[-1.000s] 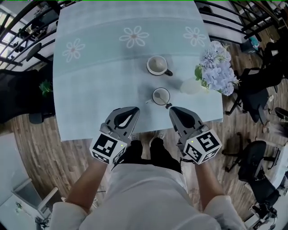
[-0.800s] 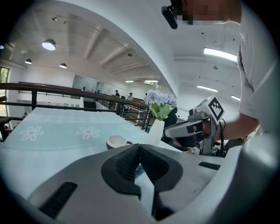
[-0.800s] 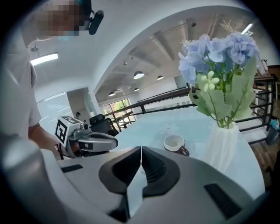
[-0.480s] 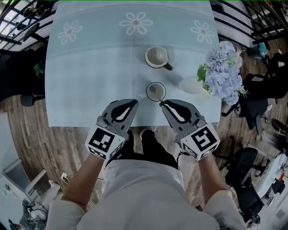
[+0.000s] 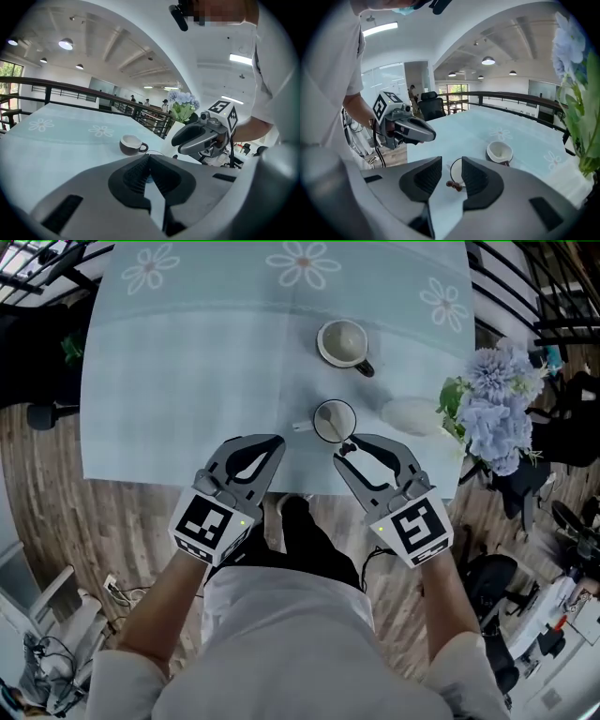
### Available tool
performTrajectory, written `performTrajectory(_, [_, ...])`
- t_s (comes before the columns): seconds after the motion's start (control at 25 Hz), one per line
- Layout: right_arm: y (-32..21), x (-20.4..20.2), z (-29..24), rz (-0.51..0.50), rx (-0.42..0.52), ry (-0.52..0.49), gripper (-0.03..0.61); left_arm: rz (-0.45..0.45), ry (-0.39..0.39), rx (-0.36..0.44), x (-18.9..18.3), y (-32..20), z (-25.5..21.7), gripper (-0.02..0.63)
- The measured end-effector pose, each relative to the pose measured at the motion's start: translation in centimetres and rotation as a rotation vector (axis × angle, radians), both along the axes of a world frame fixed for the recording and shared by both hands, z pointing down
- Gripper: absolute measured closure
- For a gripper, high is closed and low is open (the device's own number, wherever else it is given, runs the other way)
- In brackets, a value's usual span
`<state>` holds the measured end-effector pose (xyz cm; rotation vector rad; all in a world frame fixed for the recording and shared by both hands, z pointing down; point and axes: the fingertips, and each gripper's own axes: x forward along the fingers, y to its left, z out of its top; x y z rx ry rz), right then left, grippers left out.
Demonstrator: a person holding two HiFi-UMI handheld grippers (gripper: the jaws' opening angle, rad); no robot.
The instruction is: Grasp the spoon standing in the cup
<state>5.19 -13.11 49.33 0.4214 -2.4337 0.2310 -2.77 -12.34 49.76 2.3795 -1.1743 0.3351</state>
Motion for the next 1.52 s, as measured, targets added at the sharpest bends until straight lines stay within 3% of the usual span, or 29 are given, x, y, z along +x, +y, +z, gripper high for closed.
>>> performTrajectory(0.16, [0.7,-0.1,1.8,-0.041,0.0,0.078,0.42,-0.01,0.007,-0.011,-0.5,0.0,0.9,0.594])
performTrajectory(0.44, [0.9,0.1,4.1,-0.227,0.149,0.26,0.413,-0.02,0.03,-0.029,-0.3,0.1,2.2,0.594])
performTrajectory(0.8, [1.3,0.9,6.0,-0.373,0.269,0.385,0.416,-0.036,0.036,-0.052,-0.3,0.5,3.9,0.594])
performTrajectory(1.28, [0.8,0.6,5.9,-0.373,0.325,0.388,0.517,-0.048,0.045,-0.064,-0.5,0.9,4.6,0.594])
performTrajectory(1.52, [0.3,0.4,5.3,-0.332,0.306,0.363,0.518,-0.045,0.037,-0.055,-0.8,0.9,4.0,0.594])
